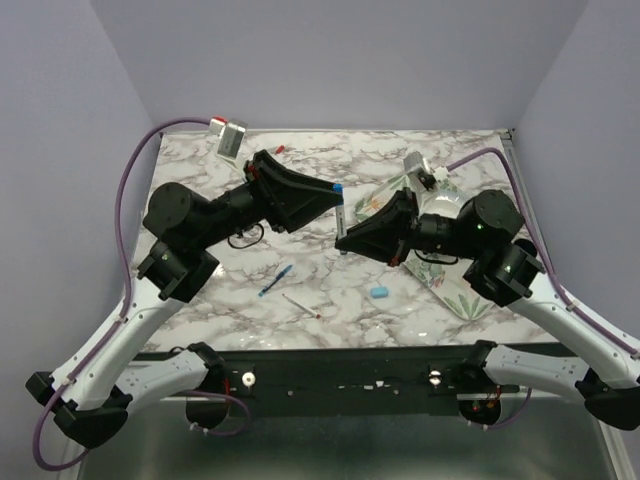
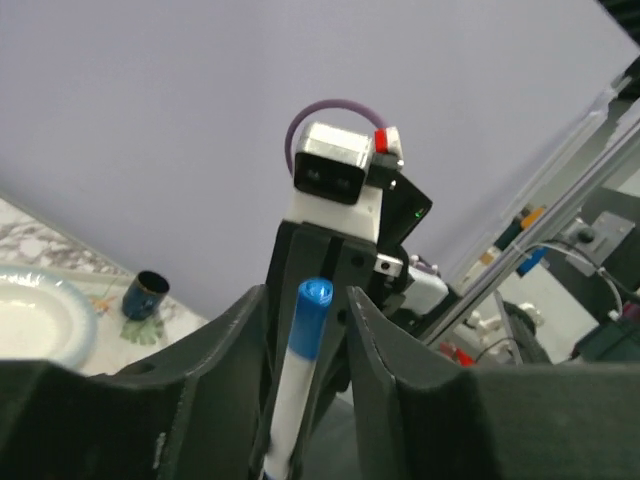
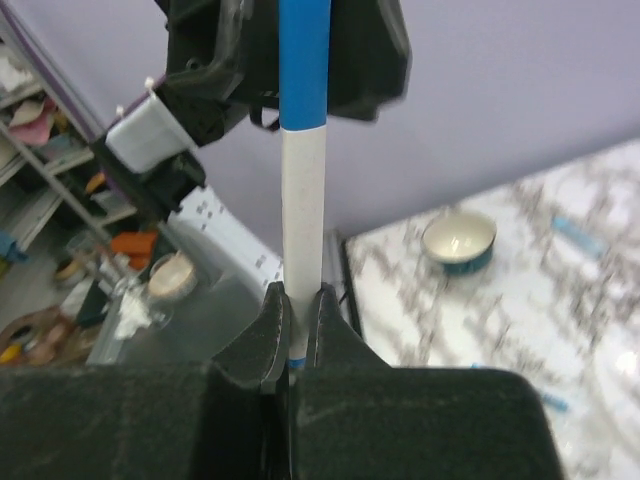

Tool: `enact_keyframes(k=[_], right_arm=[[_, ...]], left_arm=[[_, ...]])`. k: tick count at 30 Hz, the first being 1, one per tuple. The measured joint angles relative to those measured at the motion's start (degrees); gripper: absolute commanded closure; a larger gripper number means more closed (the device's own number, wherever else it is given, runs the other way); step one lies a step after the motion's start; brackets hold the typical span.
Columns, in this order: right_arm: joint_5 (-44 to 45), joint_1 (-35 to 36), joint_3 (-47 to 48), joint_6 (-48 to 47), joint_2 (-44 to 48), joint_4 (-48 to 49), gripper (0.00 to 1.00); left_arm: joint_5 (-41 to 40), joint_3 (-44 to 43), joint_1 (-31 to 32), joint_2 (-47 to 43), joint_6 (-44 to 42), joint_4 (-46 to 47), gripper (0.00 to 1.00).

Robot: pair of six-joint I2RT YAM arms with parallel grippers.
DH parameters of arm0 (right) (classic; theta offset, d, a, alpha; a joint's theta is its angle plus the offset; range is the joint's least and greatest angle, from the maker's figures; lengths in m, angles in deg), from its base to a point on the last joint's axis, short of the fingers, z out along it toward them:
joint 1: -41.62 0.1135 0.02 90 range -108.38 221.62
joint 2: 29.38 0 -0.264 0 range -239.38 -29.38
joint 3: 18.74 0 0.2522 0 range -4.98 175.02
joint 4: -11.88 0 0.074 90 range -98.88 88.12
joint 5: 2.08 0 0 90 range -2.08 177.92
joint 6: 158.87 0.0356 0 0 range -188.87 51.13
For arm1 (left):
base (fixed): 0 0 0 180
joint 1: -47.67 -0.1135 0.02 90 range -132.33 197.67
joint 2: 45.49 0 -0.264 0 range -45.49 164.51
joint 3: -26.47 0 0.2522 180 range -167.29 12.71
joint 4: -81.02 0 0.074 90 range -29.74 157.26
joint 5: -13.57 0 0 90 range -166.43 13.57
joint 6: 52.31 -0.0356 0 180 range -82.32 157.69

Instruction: Insert the pens into the pen caps

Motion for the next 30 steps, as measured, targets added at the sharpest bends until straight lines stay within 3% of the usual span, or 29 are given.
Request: enact_keyframes(k=[1, 3, 7, 11, 16, 20, 26, 30], right_arm=[[0.0, -0.4, -1.3, 0.0, 0.6, 3.1, 0.99], [0.2, -1.2, -5.3, 0.1, 2.7, 8.5, 0.99], [0.6, -1.4, -15.1, 0.9, 7.5, 14.3, 0.99], [3.8, -1.4, -24.5, 2.3, 11.2, 14.8, 0.99], [13.8, -1.4, -28.6, 6.1, 11.3, 10.8, 0.99], [24.3, -1.4, -28.4, 8.7, 4.9, 7.3, 0.99], [38.2, -1.5, -19.0, 12.7, -21.0, -5.8, 0.99], [41.6, -1.5, -13.3, 14.9, -31.1, -10.4, 0.96]], left_arm=[[1.2, -1.5, -0.6, 0.3, 0.0, -2.4, 0.3], [3.6, -5.1, -1.9, 1.8, -0.8, -6.4, 0.26], [4.5, -13.3, -3.0, 5.9, -3.0, -13.2, 0.01], [1.4, -17.5, -3.6, 7.1, -7.8, -19.5, 0.01], [-7.0, -15.3, -3.6, 4.9, -15.4, -24.8, 0.01], [-16.7, -6.4, -3.7, -0.1, -22.1, -28.5, 0.01], [-29.3, 6.5, -3.7, -6.2, -27.9, -32.2, 0.01], [-36.9, 13.7, -3.7, -9.4, -29.9, -33.7, 0.01]])
